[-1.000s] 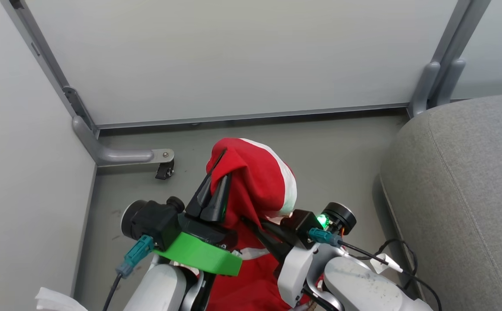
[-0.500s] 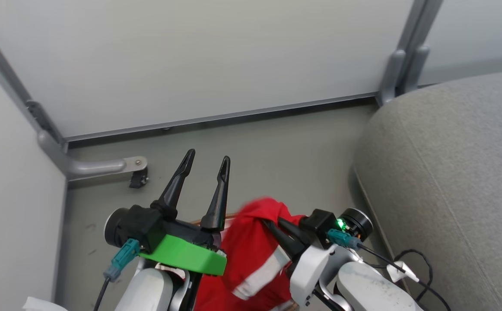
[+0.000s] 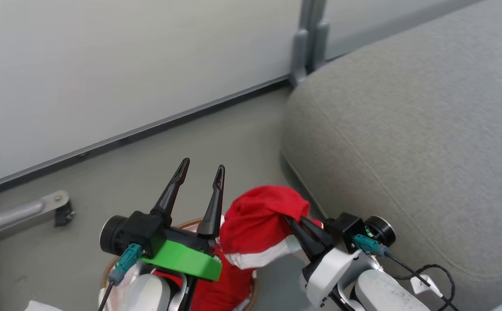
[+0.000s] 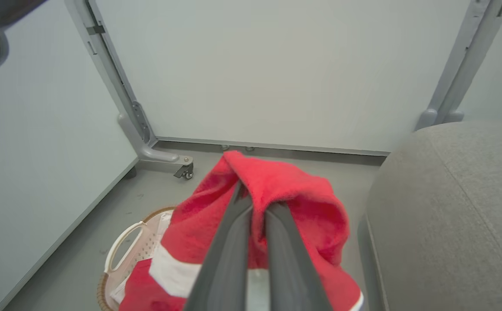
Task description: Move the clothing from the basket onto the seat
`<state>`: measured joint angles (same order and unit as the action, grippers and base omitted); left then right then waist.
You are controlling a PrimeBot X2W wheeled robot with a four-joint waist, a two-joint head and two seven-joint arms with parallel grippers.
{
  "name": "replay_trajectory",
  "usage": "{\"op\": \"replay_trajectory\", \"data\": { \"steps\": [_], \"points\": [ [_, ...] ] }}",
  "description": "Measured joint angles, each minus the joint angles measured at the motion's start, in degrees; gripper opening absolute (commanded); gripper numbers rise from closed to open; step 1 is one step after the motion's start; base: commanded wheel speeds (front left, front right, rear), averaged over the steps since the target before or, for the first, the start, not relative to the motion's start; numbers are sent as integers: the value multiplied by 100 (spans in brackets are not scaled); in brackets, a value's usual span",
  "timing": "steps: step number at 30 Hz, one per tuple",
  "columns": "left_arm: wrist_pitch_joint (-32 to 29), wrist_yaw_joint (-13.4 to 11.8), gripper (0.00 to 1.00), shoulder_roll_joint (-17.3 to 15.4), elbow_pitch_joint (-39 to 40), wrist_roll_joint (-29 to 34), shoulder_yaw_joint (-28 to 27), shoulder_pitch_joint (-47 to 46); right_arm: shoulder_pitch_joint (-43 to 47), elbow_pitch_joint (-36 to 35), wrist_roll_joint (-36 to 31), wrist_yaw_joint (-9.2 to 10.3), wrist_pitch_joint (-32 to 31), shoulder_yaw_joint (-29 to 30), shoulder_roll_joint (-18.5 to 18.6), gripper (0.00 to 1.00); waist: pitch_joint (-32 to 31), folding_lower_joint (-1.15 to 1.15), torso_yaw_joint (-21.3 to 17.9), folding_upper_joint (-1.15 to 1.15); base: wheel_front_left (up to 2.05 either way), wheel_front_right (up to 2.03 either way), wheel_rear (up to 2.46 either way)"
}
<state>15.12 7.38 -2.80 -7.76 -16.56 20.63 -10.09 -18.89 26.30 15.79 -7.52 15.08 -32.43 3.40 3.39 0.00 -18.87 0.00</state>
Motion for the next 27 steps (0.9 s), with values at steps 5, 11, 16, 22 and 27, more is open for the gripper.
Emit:
{"op": "replay_trajectory", "data": {
  "steps": [5, 11, 16, 22, 27],
  "points": [
    [1, 0, 100, 0, -93, 54, 193, -40, 107, -229, -98, 0, 1, 411, 68, 0, 101, 0, -596, 0, 0, 0, 0],
    [0, 0, 100, -22, -269, 107, 494, -313, 112, -625, -379, 0, 0, 992, 240, 0, 392, 0, -1006, 0, 0, 0, 0],
    [0, 1, 100, -202, -322, 96, 658, -455, -542, -925, -609, 0, 1, 1416, 749, 0, 782, 0, -1138, 0, 0, 0, 0],
    [0, 0, 100, -505, -294, 98, 651, -561, -1690, -983, -731, 0, 1, 1644, 1363, 0, 1301, 0, -1205, 0, 0, 0, 0],
    [0, 0, 100, -810, -114, 261, 716, -705, -2678, -670, -760, 0, 0, 1746, 1653, 0, 1781, 0, -1229, 0, 0, 0, 0]
  ]
}}
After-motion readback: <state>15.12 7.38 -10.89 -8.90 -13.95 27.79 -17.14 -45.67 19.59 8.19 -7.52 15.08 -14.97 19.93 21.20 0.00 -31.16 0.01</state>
